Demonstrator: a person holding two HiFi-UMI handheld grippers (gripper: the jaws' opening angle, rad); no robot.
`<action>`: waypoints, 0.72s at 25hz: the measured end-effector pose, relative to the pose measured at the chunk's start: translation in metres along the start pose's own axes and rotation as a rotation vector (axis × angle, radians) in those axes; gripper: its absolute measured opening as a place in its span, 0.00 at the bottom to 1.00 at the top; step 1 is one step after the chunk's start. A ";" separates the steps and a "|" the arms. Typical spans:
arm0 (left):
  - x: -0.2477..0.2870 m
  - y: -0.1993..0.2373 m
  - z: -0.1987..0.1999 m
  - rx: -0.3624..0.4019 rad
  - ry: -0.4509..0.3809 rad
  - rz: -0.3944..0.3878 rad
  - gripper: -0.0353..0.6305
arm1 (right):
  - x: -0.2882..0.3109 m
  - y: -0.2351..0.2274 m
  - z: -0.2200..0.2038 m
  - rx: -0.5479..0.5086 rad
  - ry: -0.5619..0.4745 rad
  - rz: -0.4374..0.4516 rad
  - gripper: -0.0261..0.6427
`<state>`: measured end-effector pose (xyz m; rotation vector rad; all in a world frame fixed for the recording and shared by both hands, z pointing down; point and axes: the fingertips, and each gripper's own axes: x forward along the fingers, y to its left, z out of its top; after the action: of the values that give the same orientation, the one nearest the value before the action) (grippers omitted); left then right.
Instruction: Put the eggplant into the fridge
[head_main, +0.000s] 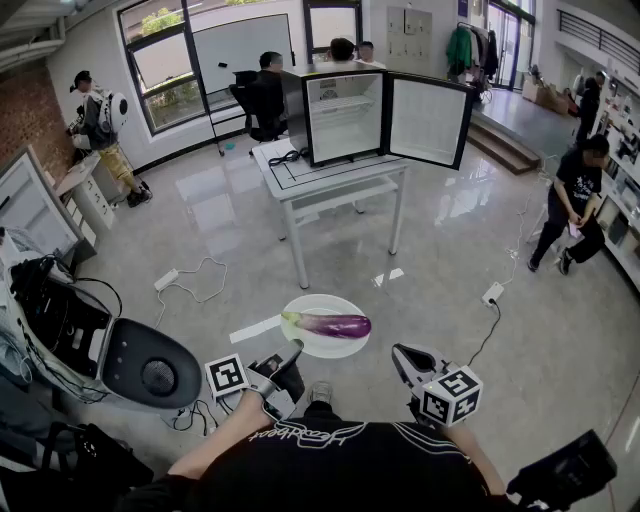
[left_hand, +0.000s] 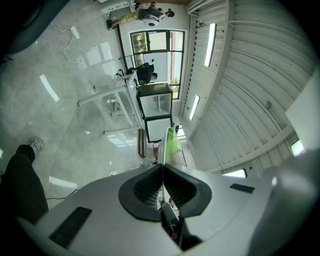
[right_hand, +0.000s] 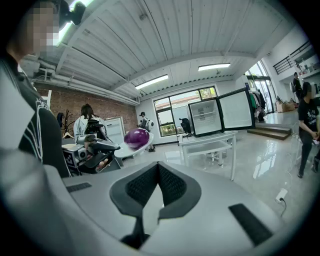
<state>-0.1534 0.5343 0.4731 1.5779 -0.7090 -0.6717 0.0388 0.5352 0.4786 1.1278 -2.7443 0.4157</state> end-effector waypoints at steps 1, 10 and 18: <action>0.000 0.000 -0.001 -0.003 0.000 -0.001 0.08 | -0.001 0.000 0.000 -0.003 0.001 -0.001 0.05; -0.002 -0.002 -0.004 -0.012 0.005 -0.008 0.08 | -0.008 -0.005 -0.002 -0.016 0.011 -0.045 0.05; -0.001 0.002 -0.001 -0.031 0.010 -0.017 0.08 | -0.008 -0.008 -0.002 0.000 0.014 -0.066 0.05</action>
<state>-0.1532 0.5351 0.4753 1.5594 -0.6753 -0.6836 0.0499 0.5362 0.4803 1.2066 -2.6867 0.4134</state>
